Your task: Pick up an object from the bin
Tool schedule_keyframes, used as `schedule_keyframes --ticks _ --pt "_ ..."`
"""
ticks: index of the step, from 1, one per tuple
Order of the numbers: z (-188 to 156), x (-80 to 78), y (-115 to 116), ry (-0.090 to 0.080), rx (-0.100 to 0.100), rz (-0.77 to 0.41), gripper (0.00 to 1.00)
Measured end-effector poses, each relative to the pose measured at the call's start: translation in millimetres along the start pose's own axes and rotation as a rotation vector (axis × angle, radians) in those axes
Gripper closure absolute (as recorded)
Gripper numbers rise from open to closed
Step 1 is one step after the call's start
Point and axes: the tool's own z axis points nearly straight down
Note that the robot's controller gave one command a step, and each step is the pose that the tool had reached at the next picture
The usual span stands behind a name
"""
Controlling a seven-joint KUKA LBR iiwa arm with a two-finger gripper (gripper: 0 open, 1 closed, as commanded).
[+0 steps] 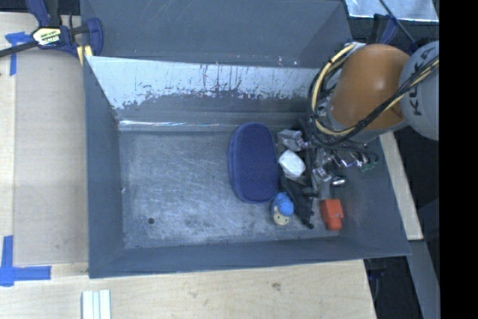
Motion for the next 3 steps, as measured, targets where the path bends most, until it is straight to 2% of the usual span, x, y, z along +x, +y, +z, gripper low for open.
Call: schedule_keyframes --ticks 1,2,3 --pt "-1.0 -0.6 -0.5 -0.002 0.001 0.0 1.0" --pt "-2.2 -27.1 -2.8 -0.019 -0.018 -0.512 1.0" --pt "-144.5 -7.0 12.6 -0.008 0.007 -0.515 1.0"
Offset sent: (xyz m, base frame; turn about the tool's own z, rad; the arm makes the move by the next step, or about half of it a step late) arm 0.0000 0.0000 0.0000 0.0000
